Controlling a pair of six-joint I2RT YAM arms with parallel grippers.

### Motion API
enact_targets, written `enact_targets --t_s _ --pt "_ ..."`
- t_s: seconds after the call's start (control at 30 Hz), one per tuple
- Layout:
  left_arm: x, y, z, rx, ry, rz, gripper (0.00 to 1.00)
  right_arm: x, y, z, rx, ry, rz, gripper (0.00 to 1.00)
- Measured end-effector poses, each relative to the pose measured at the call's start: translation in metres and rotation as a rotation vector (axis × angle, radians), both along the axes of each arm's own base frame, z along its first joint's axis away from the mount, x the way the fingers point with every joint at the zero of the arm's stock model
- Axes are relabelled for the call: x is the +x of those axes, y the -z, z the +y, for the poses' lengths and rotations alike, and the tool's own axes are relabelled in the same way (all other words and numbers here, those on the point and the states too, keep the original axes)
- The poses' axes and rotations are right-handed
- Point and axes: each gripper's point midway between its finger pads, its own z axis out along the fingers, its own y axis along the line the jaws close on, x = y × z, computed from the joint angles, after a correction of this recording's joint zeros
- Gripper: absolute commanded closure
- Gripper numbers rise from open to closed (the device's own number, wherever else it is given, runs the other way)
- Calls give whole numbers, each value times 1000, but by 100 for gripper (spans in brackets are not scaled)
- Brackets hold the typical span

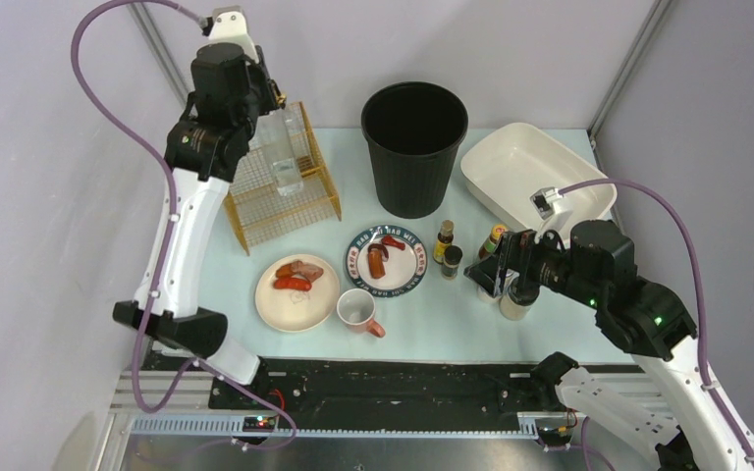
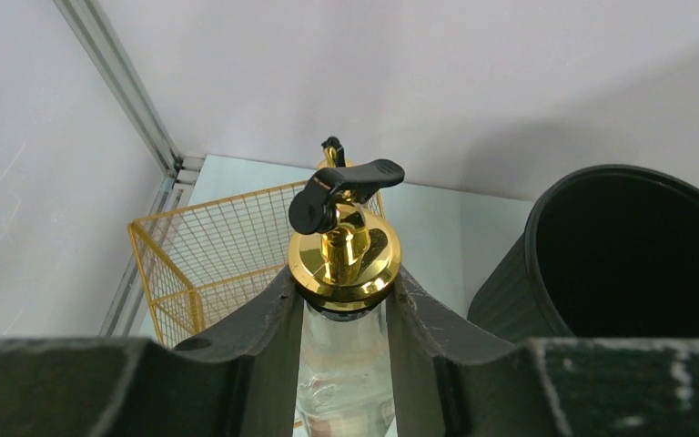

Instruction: Clear the kitchen counter

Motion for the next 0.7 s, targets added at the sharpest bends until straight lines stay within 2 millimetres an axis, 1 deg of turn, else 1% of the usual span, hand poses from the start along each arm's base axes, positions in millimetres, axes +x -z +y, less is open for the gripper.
enact_targets --t_s 0.17,0.33,0.43,0.53,0.6,0.7 --pt "24 -10 0 19 -37 -19 100 0 5 1 -4 -5 8 4" --pt "44 -28 11 42 -113 -68 100 1 10 2 -7 -8 15 4" --pt "52 -33 24 37 -158 -84 100 2 11 3 -7 -8 15 4" --pt "60 -33 42 28 -201 -93 100 3 12 5 -3 -14 15 4" --pt "66 -29 54 22 -235 -89 100 4 13 7 -1 -19 15 4" --pt "72 -23 68 24 -285 -80 100 5 15 9 -2 -26 21 4"
